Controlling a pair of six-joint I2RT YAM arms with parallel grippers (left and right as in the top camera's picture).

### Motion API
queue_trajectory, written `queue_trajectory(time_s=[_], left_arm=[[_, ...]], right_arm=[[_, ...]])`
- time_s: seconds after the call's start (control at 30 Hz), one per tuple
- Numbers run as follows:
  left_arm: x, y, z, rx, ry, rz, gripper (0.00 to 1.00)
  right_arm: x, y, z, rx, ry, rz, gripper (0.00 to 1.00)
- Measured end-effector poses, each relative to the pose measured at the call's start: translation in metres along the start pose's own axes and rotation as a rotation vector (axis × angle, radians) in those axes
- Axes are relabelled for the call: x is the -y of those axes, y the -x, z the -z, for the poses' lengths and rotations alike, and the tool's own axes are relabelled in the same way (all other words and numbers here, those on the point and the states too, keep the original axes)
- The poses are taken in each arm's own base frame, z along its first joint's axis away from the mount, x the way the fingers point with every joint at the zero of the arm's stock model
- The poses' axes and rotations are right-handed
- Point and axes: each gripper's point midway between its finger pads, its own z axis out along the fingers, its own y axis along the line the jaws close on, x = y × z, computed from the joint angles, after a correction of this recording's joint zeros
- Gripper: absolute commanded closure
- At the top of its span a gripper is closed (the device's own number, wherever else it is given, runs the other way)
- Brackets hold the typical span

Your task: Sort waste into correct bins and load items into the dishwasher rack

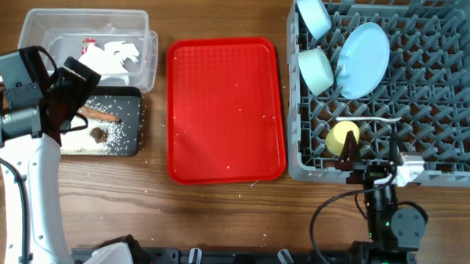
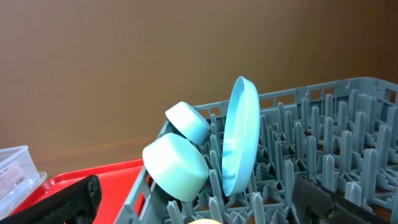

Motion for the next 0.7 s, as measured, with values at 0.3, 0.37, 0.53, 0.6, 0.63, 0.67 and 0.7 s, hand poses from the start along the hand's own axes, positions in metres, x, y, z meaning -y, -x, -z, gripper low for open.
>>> queue_trajectory(time_s=[0.3,0.37,0.53,0.6,0.63,0.67,0.7], left_arm=[[0.0,0.0,0.0,0.0,0.0,0.0,0.0],[0.0,0.0,0.0,0.0,0.0,0.0,0.0],[0.0,0.0,0.0,0.0,0.0,0.0,0.0],[0.0,0.0,0.0,0.0,0.0,0.0,0.0],[0.0,0.0,0.0,0.0,0.0,0.0,0.0],[0.0,0.0,0.0,0.0,0.0,0.0,0.0],[0.0,0.0,0.0,0.0,0.0,0.0,0.0]], right_arm=[[0.004,-0.006,0.004,-0.008,-0.022,-0.001,0.0],[0.008,-0.018,0.004,-0.058,-0.037,-0.006,0.0],[0.009,-0.022,0.005,-0.073,-0.043,-0.008,0.0],[0.009,-0.022,0.005,-0.073,-0.043,-0.008,0.0],[0.009,-0.022,0.005,-0.074,-0.043,-0.008,0.0],[0.009,-0.022,0.005,-0.074,-0.043,-0.008,0.0],[0.009,-0.022,0.005,-0.074,-0.043,-0.008,0.0]])
